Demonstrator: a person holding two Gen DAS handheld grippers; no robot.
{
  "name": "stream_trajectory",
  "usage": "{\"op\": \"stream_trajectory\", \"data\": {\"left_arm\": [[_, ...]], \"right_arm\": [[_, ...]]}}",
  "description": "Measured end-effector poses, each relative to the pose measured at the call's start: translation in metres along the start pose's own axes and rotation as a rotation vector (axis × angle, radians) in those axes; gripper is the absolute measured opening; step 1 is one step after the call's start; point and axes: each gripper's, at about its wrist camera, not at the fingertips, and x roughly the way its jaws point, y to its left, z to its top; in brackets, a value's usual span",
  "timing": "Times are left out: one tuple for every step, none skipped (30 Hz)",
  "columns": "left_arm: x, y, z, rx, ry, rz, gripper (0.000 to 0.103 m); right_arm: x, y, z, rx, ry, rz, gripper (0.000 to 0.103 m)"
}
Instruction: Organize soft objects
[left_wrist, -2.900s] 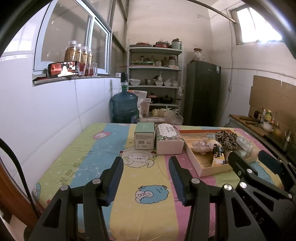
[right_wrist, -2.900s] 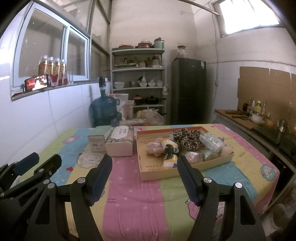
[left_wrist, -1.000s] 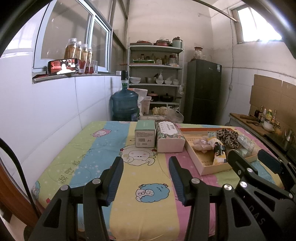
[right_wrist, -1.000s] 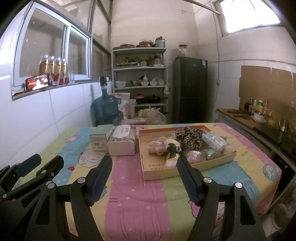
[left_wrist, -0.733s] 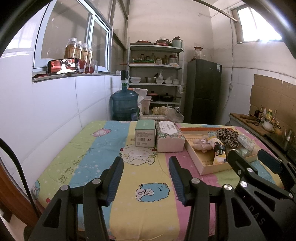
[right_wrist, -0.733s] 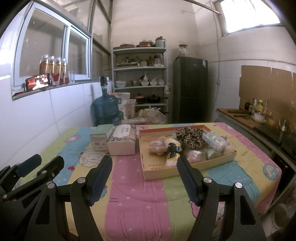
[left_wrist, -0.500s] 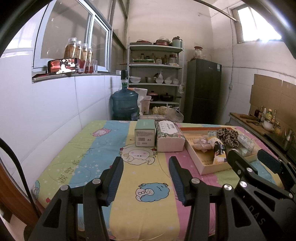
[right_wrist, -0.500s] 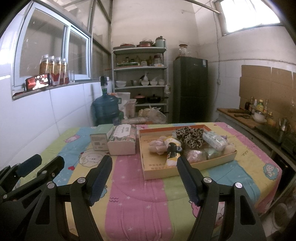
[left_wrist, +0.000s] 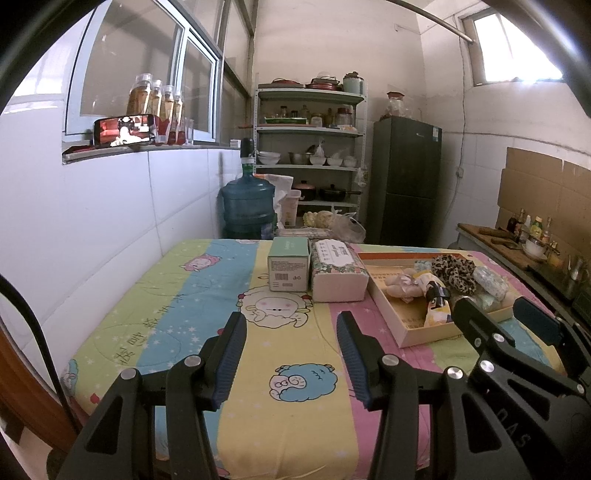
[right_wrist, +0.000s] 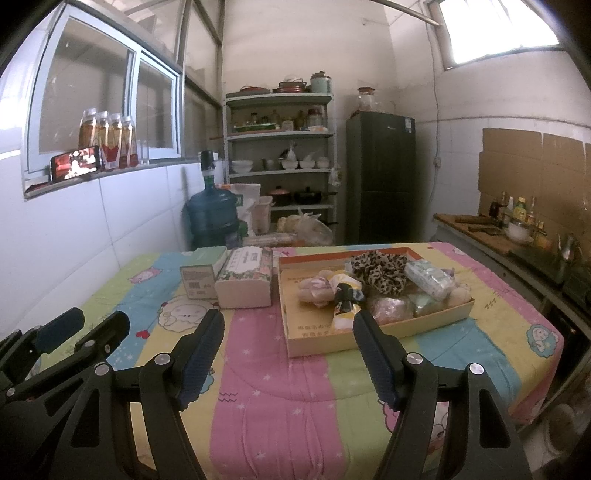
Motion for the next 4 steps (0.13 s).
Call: {"op": "stream_trajectory", "data": {"left_arm": [[0.0002,-0.0004,-0.0002,0.001,0.000,0.000,0.051],[0.0003,-0.0004,-0.0001,0.002,-0.001,0.001,0.051],[0.0002,-0.0002,-0.0007,0.002,0.000,0.001,0.051],[0.0002,0.0002,-0.0011,0.001,0.001,0.000,0.051]], "right_arm": [[0.0000,-0.0001,0.0000,0.000,0.000,0.000,0.074],[0.0001,-0.0003,0.0001,0.000,0.000,0.000,0.074],[0.0001,-0.0002,0.0000,0.000,0.001,0.001,0.074],[0.0001,-0.0002,0.0000,0.000,0.002,0.001,0.074]]}}
